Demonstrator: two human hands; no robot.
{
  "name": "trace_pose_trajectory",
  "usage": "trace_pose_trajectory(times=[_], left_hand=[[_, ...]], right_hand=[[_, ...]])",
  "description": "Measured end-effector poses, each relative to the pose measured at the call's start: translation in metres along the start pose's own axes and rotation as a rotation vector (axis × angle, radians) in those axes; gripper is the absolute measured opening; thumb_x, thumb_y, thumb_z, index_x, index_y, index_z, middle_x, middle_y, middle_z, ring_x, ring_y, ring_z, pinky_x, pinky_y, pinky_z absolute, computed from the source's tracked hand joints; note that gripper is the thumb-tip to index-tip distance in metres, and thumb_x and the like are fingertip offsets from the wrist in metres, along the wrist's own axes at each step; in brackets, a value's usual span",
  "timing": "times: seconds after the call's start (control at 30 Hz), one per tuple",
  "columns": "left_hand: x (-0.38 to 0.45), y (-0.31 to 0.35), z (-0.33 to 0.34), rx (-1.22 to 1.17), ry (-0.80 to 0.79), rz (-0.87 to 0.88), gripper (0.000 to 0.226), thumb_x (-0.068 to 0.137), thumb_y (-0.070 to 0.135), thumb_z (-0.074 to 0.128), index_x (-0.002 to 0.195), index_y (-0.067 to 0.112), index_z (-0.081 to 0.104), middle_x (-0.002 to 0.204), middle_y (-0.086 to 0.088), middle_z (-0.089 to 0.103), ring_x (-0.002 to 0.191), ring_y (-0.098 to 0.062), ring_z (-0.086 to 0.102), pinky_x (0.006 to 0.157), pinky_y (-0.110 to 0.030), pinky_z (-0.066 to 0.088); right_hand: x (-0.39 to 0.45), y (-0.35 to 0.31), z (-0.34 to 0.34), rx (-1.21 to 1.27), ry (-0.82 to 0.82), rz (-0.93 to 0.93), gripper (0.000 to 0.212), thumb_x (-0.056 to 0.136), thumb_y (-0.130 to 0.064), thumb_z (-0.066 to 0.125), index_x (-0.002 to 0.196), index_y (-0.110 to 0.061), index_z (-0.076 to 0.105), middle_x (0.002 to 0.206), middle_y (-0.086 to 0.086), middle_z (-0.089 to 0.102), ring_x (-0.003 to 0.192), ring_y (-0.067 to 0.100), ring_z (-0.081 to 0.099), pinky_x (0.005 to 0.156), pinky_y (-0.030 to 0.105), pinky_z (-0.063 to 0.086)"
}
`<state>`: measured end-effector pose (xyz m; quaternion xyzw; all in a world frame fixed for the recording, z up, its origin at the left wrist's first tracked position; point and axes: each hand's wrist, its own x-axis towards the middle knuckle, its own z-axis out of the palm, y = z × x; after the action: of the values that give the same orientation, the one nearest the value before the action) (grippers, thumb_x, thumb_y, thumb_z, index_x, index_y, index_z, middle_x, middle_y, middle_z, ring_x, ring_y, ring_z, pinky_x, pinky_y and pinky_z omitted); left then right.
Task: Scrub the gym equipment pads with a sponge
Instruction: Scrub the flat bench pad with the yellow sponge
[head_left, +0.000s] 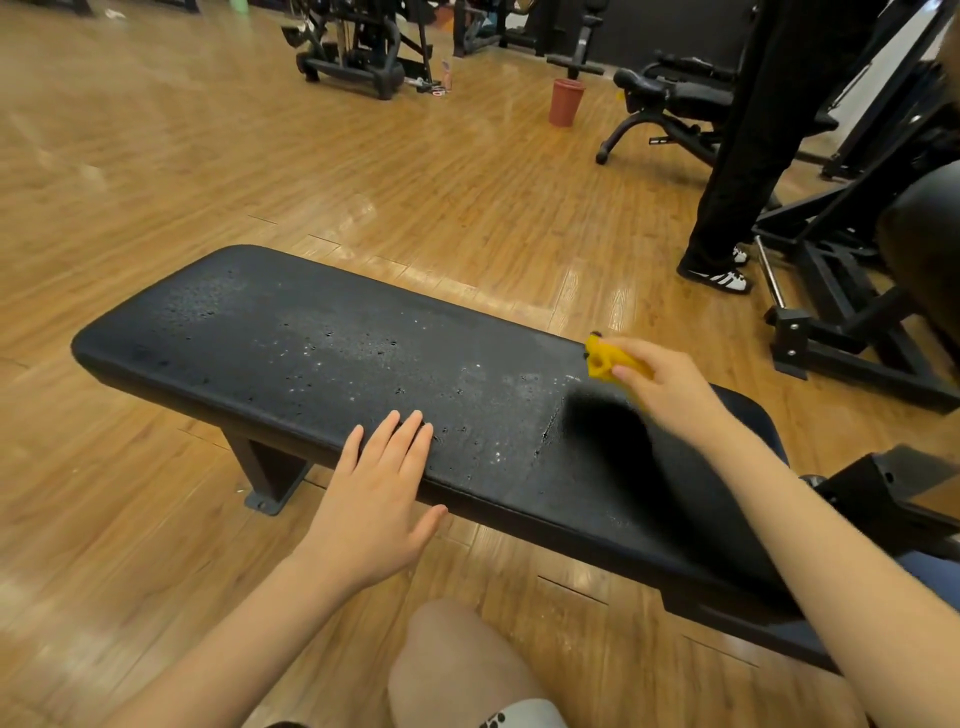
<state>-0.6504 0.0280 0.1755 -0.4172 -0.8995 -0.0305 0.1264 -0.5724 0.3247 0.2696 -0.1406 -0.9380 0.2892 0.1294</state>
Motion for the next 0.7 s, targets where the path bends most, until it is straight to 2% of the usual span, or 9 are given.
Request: trace_pose_trajectory(times=[0.1,0.23,0.33,0.43,0.6,0.7], left_hand=[[0.0,-0.001,0.0,0.02,0.003,-0.003,0.081,0.071,0.056,0.068,0.134,0.007,0.053,0.139,-0.011,0.052,0.129,-0.03,0.048,0.103,-0.05,0.032],[-0.001,0.0,0.0,0.012,0.03,-0.004,0.083,0.068,0.053,0.074,0.133,0.006,0.054,0.138,-0.011,0.052,0.128,-0.03,0.049,0.103,-0.05,0.033],[0.0,0.001,0.001,0.015,0.041,-0.011,0.084,0.065,0.054,0.077,0.132,0.006,0.055,0.137,-0.011,0.054,0.127,-0.031,0.05,0.101,-0.051,0.032],[0.001,0.003,0.002,0.006,0.048,-0.017,0.086,0.062,0.052,0.079,0.13,0.005,0.056,0.135,-0.012,0.055,0.126,-0.032,0.051,0.101,-0.053,0.035],[0.0,0.003,0.0,-0.005,0.055,-0.024,0.086,0.062,0.05,0.081,0.13,0.004,0.056,0.135,-0.013,0.054,0.126,-0.033,0.05,0.1,-0.054,0.037],[0.0,0.003,0.002,-0.005,0.05,-0.021,0.086,0.064,0.05,0.08,0.132,0.005,0.054,0.137,-0.013,0.053,0.128,-0.032,0.049,0.102,-0.053,0.035]], right_hand=[[0.042,0.023,0.01,-0.121,-0.009,0.173,0.036,0.094,-0.014,0.052,0.13,-0.012,0.052,0.127,0.008,0.057,0.114,0.024,0.051,0.089,0.026,0.035],[0.047,0.035,0.033,-0.279,0.006,0.201,0.036,0.095,-0.02,0.048,0.131,-0.016,0.05,0.134,0.005,0.053,0.122,0.027,0.047,0.094,0.036,0.038],[0.044,0.037,0.033,-0.288,0.014,0.184,0.04,0.096,-0.023,0.048,0.135,-0.018,0.045,0.138,0.001,0.048,0.126,0.025,0.044,0.097,0.036,0.036],[0.048,0.04,0.032,-0.287,0.004,0.211,0.038,0.095,-0.028,0.048,0.132,-0.021,0.048,0.133,0.002,0.053,0.121,0.027,0.047,0.093,0.036,0.038],[0.041,0.034,0.034,-0.252,0.03,0.199,0.04,0.094,-0.022,0.052,0.134,-0.017,0.048,0.138,0.003,0.05,0.125,0.027,0.045,0.096,0.03,0.034],[0.021,0.024,0.041,-0.232,0.009,0.154,0.041,0.092,-0.021,0.055,0.133,-0.021,0.05,0.139,0.0,0.049,0.128,0.022,0.044,0.101,0.027,0.03]])
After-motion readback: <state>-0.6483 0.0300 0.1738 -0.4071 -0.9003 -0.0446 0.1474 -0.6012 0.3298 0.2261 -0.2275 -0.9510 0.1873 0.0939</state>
